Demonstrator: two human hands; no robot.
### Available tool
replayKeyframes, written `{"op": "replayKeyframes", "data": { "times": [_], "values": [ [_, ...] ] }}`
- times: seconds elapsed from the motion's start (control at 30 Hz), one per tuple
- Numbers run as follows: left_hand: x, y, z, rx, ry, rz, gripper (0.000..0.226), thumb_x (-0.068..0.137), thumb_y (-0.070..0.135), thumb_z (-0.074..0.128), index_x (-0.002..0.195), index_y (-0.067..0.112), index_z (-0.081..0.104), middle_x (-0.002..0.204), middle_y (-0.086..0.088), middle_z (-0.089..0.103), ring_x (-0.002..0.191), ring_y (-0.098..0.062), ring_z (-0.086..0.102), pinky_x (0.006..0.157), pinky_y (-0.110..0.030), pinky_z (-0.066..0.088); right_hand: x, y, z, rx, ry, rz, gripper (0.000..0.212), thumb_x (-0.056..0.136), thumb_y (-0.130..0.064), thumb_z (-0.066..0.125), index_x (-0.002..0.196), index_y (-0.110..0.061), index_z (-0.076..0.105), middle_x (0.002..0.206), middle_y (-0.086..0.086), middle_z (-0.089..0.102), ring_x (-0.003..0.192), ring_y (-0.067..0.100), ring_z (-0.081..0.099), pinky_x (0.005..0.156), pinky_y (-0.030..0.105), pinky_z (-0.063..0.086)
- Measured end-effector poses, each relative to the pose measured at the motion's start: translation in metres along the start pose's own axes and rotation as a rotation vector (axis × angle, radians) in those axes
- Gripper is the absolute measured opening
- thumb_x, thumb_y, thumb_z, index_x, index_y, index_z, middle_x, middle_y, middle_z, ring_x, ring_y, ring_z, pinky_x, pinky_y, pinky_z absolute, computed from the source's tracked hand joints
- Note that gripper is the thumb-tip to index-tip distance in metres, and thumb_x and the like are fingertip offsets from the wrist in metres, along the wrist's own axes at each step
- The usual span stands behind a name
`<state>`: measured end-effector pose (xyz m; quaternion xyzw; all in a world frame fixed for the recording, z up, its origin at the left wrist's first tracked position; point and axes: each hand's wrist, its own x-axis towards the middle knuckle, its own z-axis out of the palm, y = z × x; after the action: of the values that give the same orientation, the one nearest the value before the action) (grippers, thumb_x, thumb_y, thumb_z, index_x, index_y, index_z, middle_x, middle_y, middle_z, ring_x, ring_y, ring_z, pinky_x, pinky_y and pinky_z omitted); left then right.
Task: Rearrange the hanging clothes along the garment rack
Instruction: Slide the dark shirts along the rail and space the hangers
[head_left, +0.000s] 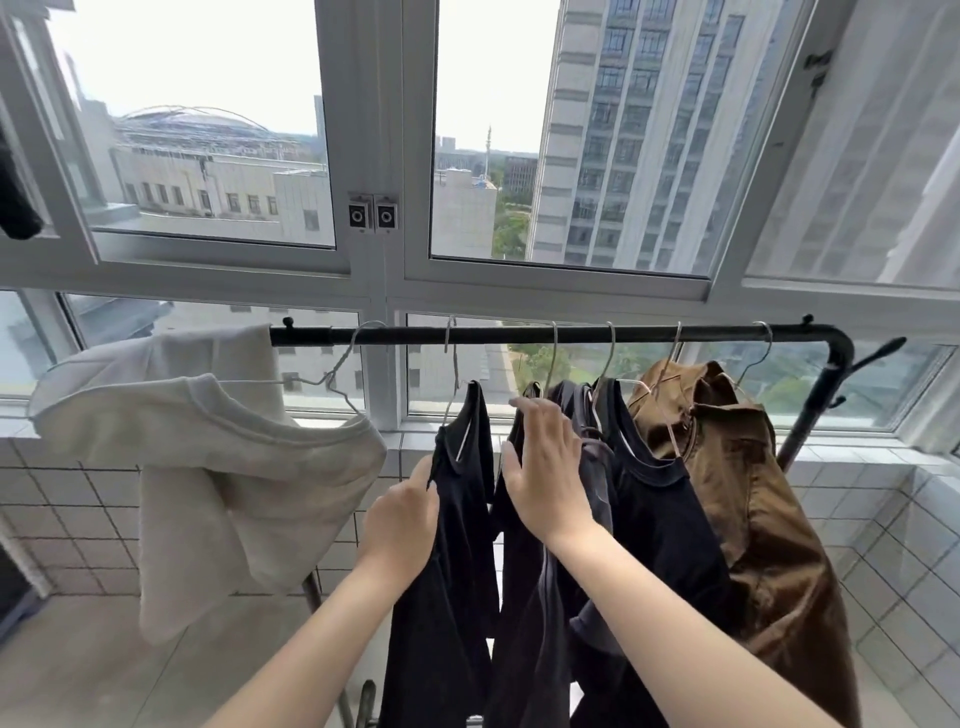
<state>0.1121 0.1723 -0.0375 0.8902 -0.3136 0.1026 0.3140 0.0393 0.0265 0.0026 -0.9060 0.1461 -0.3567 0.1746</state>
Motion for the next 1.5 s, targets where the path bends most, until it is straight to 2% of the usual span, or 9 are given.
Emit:
{"op": "replayKeyframes", "data": {
  "times": [0.17,0.3,0.47,0.73,0.83,0.9,1.03,1.3,1.5],
  "values": [
    [0.02,0.003,-0.021,-0.022,0.047,0.016,0.031,0.098,0.019,0.041,0.127,0.02,0.052,0.083,-0.006,0.07,0.075,-0.026,0.065,0.061,-0.032,0.047,0.0,-0.015,0.01,0.039,-0.08,-0.063,0.037,0.092,-0.012,0.05,0.129,-0.014,0.046,0.131,0.001,0.041,0.127,0.016,0.037,0.111,0.031,0.034],
    [0.042,-0.002,-0.041,-0.014,0.04,0.044,0.028,0.098,0.022,0.041,0.12,0.018,0.057,0.092,-0.008,0.069,0.087,-0.028,0.065,0.066,-0.033,0.046,0.014,-0.025,0.012,0.111,-0.255,0.01,0.038,0.095,-0.012,0.047,0.133,-0.011,0.045,0.137,0.0,0.043,0.13,0.012,0.04,0.094,0.0,0.024],
    [0.046,-0.025,-0.047,-0.015,-0.04,0.038,0.03,0.099,0.022,0.037,0.122,0.022,0.055,0.098,-0.007,0.069,0.093,-0.028,0.063,0.074,-0.038,0.049,0.06,-0.02,0.032,0.157,-0.478,0.247,0.053,0.094,-0.01,0.044,0.145,-0.007,0.029,0.151,0.012,0.031,0.138,0.025,0.033,0.111,0.029,0.026],
    [0.024,-0.088,-0.036,-0.065,-0.172,0.079,0.027,0.097,0.025,0.042,0.118,0.034,0.056,0.094,0.005,0.072,0.089,-0.02,0.066,0.074,-0.037,0.051,0.094,-0.006,0.09,0.106,-0.645,0.328,0.061,0.097,-0.004,0.037,0.152,-0.015,0.014,0.16,0.007,0.017,0.146,0.025,0.021,0.118,0.034,0.019],
    [0.016,-0.111,-0.037,-0.116,-0.234,0.084,0.026,0.096,0.03,0.044,0.119,0.038,0.055,0.098,0.013,0.071,0.091,-0.01,0.066,0.078,-0.034,0.052,0.081,0.0,0.12,0.12,-0.726,0.352,0.041,0.097,-0.014,0.045,0.138,-0.014,0.043,0.14,0.012,0.049,0.127,0.03,0.048,0.106,0.036,0.037],
    [0.01,-0.126,-0.041,-0.164,-0.27,0.052,0.022,0.096,0.031,0.046,0.114,0.04,0.055,0.095,0.02,0.07,0.089,-0.003,0.064,0.078,-0.032,0.052,0.068,0.006,0.136,0.101,-0.728,0.35,0.016,0.096,-0.023,0.05,0.106,-0.017,0.061,0.112,0.008,0.063,0.11,0.029,0.058,0.096,0.036,0.042],
    [0.004,-0.153,-0.052,-0.164,-0.328,-0.03,0.011,0.096,0.035,0.046,0.098,0.041,0.055,0.089,0.027,0.065,0.088,0.005,0.059,0.079,-0.028,0.048,0.049,0.013,0.138,0.13,-0.752,0.324,0.036,0.096,-0.031,0.051,0.06,-0.023,0.049,0.067,-0.005,0.058,0.07,0.014,0.057,0.077,0.032,0.044],
    [0.002,-0.192,-0.045,-0.091,-0.274,-0.098,0.024,0.093,0.035,0.053,0.07,0.039,0.046,0.083,0.01,0.057,0.076,-0.008,0.053,0.064,-0.028,0.04,-0.003,0.0,0.115,0.436,-0.658,0.457,0.039,0.091,-0.036,0.058,0.056,-0.021,0.053,0.058,-0.007,0.056,0.058,0.002,0.049,0.068,0.023,0.037],
    [-0.001,-0.202,-0.038,-0.045,-0.226,-0.065,0.009,0.092,0.021,0.056,0.089,0.022,0.064,0.094,0.007,0.058,0.087,-0.013,0.052,0.075,-0.031,0.042,-0.037,-0.038,0.084,0.534,-0.718,0.58,0.035,0.084,-0.043,0.064,0.058,-0.021,0.057,0.046,-0.014,0.04,0.052,0.007,0.036,0.057,0.018,0.032]
  ]
}}
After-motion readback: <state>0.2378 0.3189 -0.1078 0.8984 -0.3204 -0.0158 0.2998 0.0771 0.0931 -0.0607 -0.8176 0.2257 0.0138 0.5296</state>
